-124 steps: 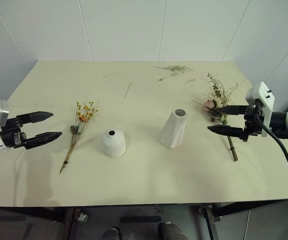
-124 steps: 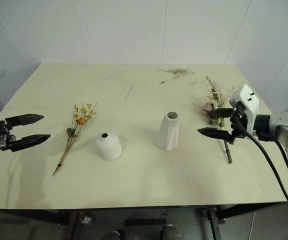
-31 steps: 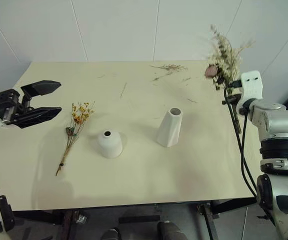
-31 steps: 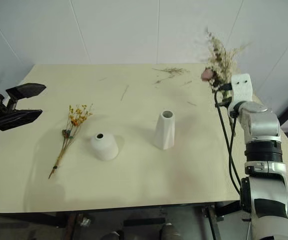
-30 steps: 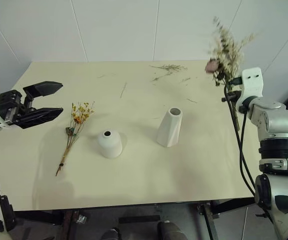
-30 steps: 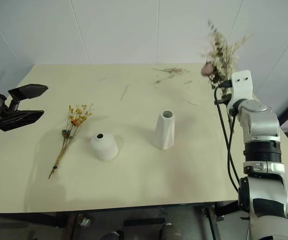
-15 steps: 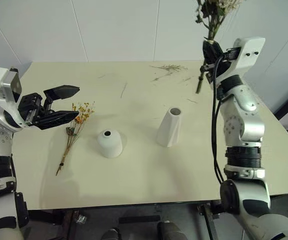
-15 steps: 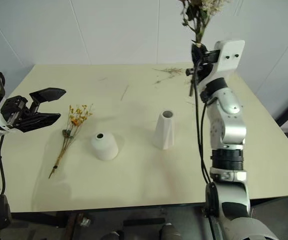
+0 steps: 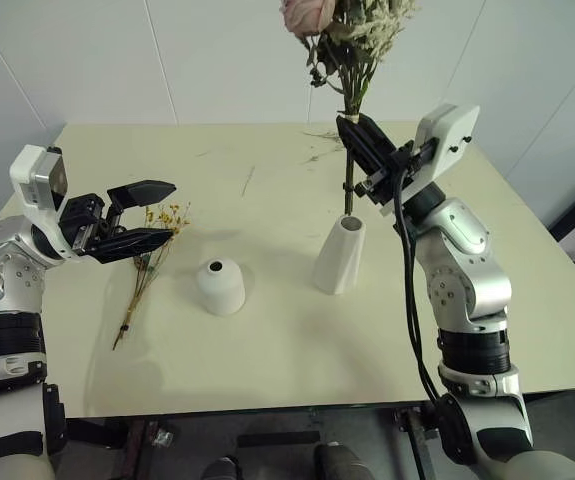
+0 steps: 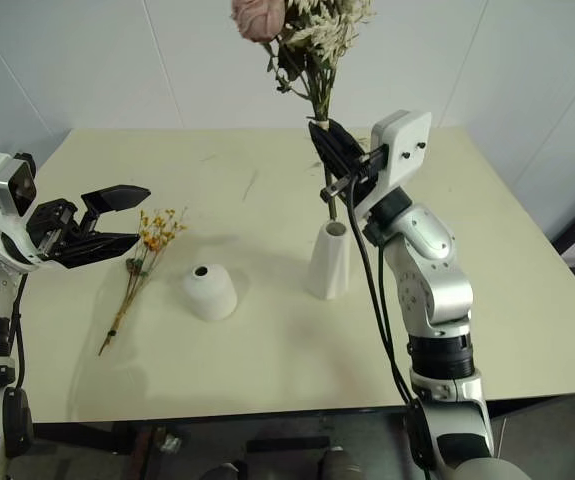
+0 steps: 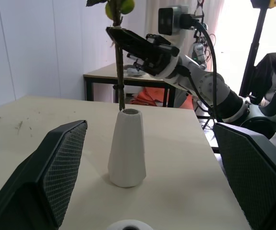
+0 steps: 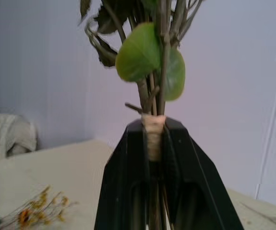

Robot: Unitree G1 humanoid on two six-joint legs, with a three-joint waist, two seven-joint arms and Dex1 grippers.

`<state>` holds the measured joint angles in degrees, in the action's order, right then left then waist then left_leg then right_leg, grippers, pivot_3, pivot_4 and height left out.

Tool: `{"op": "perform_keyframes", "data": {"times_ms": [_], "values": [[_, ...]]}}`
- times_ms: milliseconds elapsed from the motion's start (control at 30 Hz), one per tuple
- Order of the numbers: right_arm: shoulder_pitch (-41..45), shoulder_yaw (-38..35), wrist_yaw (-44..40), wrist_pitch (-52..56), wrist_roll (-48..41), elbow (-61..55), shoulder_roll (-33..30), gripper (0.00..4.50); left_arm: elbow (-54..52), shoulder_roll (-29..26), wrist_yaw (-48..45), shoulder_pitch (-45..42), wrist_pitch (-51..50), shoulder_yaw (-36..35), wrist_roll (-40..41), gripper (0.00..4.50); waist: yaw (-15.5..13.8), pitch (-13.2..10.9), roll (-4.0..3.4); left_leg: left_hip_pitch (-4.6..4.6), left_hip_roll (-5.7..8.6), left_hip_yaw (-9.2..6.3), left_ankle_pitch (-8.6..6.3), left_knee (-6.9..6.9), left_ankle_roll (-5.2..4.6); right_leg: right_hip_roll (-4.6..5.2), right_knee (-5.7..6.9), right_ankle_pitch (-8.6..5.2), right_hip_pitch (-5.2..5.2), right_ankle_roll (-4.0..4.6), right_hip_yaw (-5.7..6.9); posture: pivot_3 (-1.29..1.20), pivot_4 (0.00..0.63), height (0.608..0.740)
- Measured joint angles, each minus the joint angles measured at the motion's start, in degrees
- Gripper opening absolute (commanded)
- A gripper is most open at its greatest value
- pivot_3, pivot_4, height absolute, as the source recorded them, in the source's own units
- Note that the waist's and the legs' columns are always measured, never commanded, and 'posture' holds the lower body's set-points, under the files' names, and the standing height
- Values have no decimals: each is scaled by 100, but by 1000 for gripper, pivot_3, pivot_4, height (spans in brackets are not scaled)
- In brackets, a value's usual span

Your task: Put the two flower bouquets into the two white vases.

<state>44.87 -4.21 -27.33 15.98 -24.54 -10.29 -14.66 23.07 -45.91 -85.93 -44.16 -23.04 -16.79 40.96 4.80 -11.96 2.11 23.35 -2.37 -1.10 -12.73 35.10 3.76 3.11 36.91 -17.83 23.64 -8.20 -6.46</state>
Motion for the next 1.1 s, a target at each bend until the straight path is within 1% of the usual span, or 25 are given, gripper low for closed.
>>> {"op": "perform_keyframes", "data": {"times_ms": [200,367,700,1100], "values": [[-86,21,-19,269,-86,-147,-39,76,1,-60,0,1,2,-3,-30,4500,2,0,0,-4,-1,-1,0,0,0,-4,6,-1,0,2,-1,0,150,740],[-86,21,-18,273,-75,-142,-39,76,21,-150,0,1,45,-8,-73,4500,-5,0,0,-1,-2,-1,0,-3,0,-4,-2,-1,0,2,0,0,150,740],[-95,15,-56,5,59,173,-39,76,14,-150,0,26,43,-7,-73,4500,-3,0,0,-1,-2,-1,0,-3,0,-4,-2,-1,0,2,0,0,150,740],[-340,-67,-61,-192,126,256,-68,76,14,-187,-1,26,39,-7,-75,4500,1,0,0,-2,-2,0,0,-5,0,-4,-3,-2,0,3,0,0,150,740]]}}
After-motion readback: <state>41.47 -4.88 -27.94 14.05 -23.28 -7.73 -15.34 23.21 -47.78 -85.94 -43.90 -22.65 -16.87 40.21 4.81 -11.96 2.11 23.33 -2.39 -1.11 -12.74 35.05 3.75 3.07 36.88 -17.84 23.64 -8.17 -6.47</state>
